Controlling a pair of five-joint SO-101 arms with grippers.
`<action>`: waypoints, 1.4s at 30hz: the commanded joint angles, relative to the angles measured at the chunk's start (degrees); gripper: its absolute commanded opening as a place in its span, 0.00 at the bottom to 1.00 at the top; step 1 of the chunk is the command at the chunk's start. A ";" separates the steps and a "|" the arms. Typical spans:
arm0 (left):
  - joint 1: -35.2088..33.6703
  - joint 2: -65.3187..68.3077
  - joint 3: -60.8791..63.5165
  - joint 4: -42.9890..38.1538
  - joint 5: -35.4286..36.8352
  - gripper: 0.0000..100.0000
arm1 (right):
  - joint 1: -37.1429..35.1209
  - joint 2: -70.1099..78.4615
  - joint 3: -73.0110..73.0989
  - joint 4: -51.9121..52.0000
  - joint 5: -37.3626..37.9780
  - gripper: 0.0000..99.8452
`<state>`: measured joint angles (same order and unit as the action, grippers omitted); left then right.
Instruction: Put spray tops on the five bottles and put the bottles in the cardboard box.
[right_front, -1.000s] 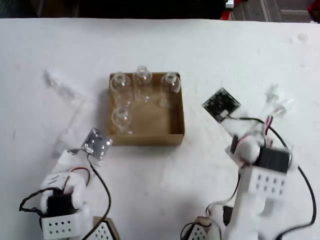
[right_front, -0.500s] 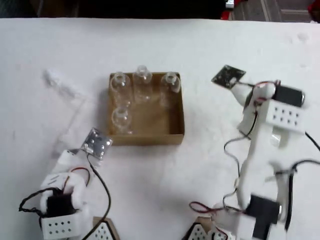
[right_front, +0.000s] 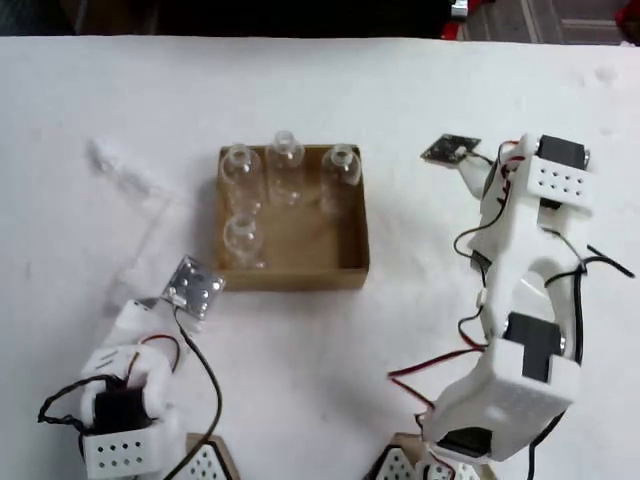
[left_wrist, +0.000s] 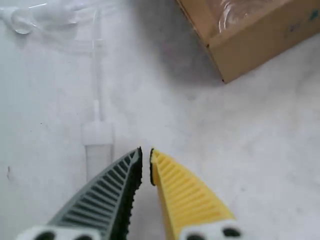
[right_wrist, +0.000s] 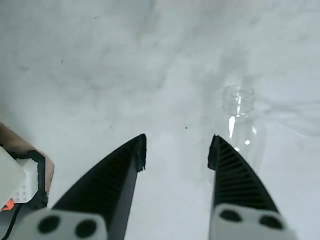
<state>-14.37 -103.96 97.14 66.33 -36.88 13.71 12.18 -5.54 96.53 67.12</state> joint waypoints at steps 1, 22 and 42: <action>-0.66 -0.31 -0.18 0.35 -0.70 0.04 | -0.40 1.36 -2.29 -1.27 0.53 0.18; -2.77 -0.31 -0.18 0.35 -0.62 0.04 | 0.48 3.65 -1.93 -9.80 4.31 0.19; -2.77 -0.31 -0.18 0.35 -0.62 0.04 | 2.86 14.02 -11.08 -9.01 5.80 0.19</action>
<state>-16.57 -103.96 97.14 66.33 -36.88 15.30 26.77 -14.24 87.30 72.13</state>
